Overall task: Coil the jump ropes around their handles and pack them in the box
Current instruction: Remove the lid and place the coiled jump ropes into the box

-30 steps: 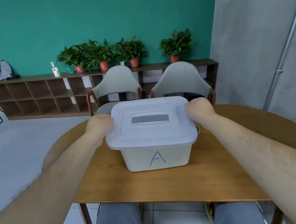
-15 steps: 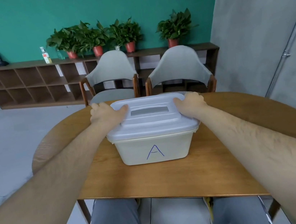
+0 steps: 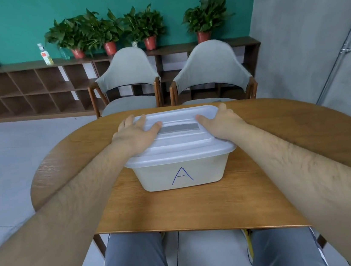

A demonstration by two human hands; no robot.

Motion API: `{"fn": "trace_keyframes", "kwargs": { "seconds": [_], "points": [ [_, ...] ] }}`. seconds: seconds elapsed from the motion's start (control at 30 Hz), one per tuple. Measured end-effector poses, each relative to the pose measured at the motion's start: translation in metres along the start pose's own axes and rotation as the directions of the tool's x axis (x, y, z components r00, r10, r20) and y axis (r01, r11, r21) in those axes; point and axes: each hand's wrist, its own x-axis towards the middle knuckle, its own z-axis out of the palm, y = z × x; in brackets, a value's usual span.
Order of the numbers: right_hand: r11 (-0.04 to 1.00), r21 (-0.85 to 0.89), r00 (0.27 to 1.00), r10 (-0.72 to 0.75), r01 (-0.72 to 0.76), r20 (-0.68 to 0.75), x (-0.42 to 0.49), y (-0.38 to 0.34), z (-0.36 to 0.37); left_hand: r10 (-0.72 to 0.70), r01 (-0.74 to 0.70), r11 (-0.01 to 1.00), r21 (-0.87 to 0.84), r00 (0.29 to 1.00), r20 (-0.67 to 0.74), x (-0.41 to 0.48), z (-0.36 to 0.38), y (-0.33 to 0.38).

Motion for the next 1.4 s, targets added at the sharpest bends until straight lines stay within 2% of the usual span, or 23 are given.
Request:
{"fn": "trace_keyframes", "kwargs": {
  "seconds": [0.17,0.27,0.37,0.47,0.53,0.6,0.67,0.7,0.83,0.97,1.07,1.17,1.27,1.4],
  "points": [
    [0.999,-0.047,1.000,0.019,-0.019,-0.017,-0.004,-0.001,-0.003,-0.018,0.019,0.998,-0.061,1.000,0.011,0.005,0.001,-0.003],
    [0.988,-0.155,0.997,0.004,-0.017,-0.080,-0.011,-0.004,-0.001,-0.016,0.014,0.994,-0.112,1.000,-0.012,0.011,0.004,-0.008],
    [0.961,-0.273,0.991,0.013,-0.050,-0.137,-0.017,-0.010,-0.002,-0.032,0.030,0.998,-0.058,0.999,-0.032,0.011,0.007,-0.008],
    [0.896,-0.444,0.996,-0.023,-0.018,-0.086,-0.025,-0.019,-0.007,-0.116,0.115,0.993,-0.013,0.990,-0.080,0.007,0.005,-0.002],
    [0.858,-0.513,0.998,-0.019,-0.011,-0.053,-0.028,-0.022,-0.009,-0.216,0.219,0.976,0.000,0.961,-0.172,0.000,0.006,0.006],
    [0.846,-0.532,0.996,-0.014,-0.032,-0.083,-0.026,-0.024,-0.008,-0.300,0.302,0.953,-0.035,0.918,-0.260,-0.005,0.007,0.015],
    [0.850,-0.515,0.990,0.039,-0.105,-0.138,-0.022,-0.026,-0.004,-0.333,0.332,0.942,-0.054,0.897,-0.291,-0.004,0.010,0.019],
    [0.843,-0.530,0.991,0.033,-0.095,-0.127,-0.020,-0.027,-0.001,-0.333,0.333,0.941,-0.050,0.894,-0.301,-0.003,0.012,0.021],
    [0.839,-0.540,0.991,-0.005,-0.070,-0.136,-0.016,-0.027,0.002,-0.272,0.302,0.952,0.041,0.903,-0.333,-0.002,0.011,0.025],
    [0.884,-0.449,0.984,0.064,-0.133,-0.167,-0.012,-0.033,0.004,-0.198,0.242,0.967,0.077,0.908,-0.369,-0.002,0.010,0.023],
    [0.872,-0.473,0.986,0.060,-0.127,-0.156,-0.007,-0.032,0.006,-0.182,0.240,0.962,0.129,0.918,-0.353,-0.003,0.008,0.025],
    [0.880,-0.464,0.982,0.020,-0.107,-0.189,-0.008,-0.032,0.007,-0.191,0.242,0.965,0.099,0.912,-0.362,-0.003,0.009,0.025],
    [0.861,-0.505,0.961,-0.091,-0.055,-0.261,-0.015,-0.031,0.012,-0.138,0.202,0.970,0.133,0.914,-0.381,-0.006,0.010,0.025],
    [0.794,-0.604,0.913,-0.297,0.074,-0.280,-0.024,-0.029,0.012,0.053,-0.014,0.995,0.096,0.908,-0.416,-0.005,0.013,0.018]
  ]
}}
